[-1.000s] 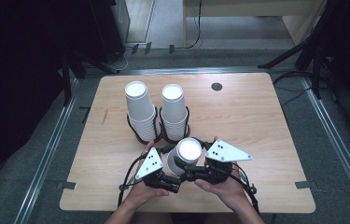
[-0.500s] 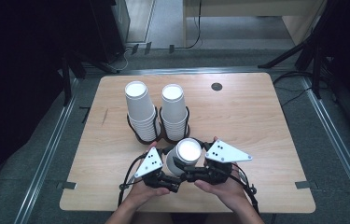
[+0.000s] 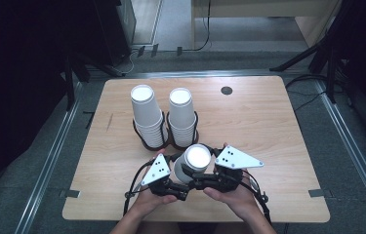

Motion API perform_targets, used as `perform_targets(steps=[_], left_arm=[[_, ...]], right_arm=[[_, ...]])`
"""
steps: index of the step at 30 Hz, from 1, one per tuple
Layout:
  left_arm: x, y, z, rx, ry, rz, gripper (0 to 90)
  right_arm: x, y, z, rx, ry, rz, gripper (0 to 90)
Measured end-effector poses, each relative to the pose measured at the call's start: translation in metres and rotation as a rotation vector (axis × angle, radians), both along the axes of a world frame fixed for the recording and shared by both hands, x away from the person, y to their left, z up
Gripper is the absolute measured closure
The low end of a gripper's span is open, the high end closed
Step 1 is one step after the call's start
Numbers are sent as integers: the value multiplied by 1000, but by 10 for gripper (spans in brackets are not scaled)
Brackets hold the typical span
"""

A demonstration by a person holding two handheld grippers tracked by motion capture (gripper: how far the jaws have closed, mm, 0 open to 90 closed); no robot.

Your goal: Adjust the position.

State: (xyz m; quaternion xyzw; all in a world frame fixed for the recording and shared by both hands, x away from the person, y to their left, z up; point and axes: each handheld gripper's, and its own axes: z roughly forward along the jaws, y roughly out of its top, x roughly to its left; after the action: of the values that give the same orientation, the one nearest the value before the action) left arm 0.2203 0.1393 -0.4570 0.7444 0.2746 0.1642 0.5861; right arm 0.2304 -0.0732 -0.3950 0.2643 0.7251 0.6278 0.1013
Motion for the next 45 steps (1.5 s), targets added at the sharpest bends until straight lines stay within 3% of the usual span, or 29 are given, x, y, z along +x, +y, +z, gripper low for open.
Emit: perform_targets(steps=[6,18,31,45], left_arm=[[0,-2,-2,19,-2,-6,45],[0,0,-2,17,5,-5,47],[2,4,-3,67,15,-15,52],[10,22,0,127,37,-23,54]], right_arm=[[1,-1,0,3,7,-2,177],[1,-4,4,5,-4,-23,74],[-1,-11,10,-13,-28,-29,67],[3,-25,14,-34,-37,-33,66]])
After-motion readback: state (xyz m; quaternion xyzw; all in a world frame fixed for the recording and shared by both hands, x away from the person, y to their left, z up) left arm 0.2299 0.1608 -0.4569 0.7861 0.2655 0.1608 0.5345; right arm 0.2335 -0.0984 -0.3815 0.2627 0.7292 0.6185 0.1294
